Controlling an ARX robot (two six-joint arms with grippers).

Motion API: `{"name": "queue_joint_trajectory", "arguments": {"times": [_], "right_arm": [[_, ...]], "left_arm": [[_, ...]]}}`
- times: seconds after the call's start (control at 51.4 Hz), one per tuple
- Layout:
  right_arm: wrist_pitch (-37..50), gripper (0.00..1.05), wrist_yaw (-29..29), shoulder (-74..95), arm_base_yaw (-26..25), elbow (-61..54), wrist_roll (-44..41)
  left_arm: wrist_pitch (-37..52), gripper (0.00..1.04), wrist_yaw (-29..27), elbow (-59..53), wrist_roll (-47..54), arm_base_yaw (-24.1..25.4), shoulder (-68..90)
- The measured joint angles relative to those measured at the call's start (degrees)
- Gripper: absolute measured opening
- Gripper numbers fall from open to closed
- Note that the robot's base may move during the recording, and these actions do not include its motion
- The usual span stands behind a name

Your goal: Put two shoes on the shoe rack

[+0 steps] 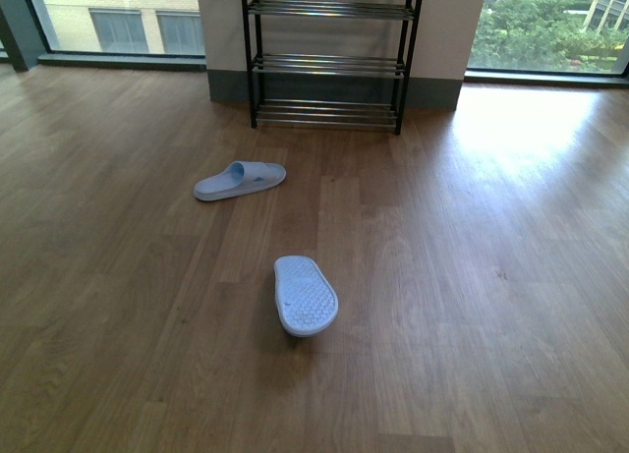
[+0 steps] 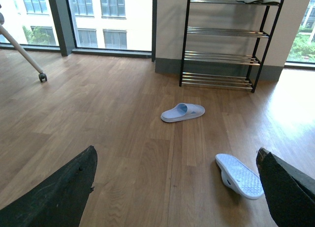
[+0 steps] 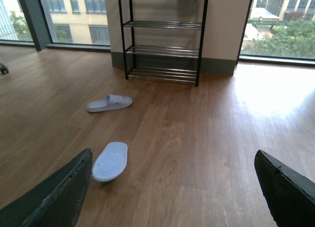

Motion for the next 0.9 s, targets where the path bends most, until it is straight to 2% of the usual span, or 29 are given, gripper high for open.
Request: {"name": "queue_joint_trajectory", "arguments": {"times": [0.895], "right_arm": [[0.00, 0.95, 0.20, -0.04, 0.02, 0.00, 0.00]], "left_arm": [[0.00, 0.95, 0.00, 0.00, 0.00, 0.00, 0.00]]}}
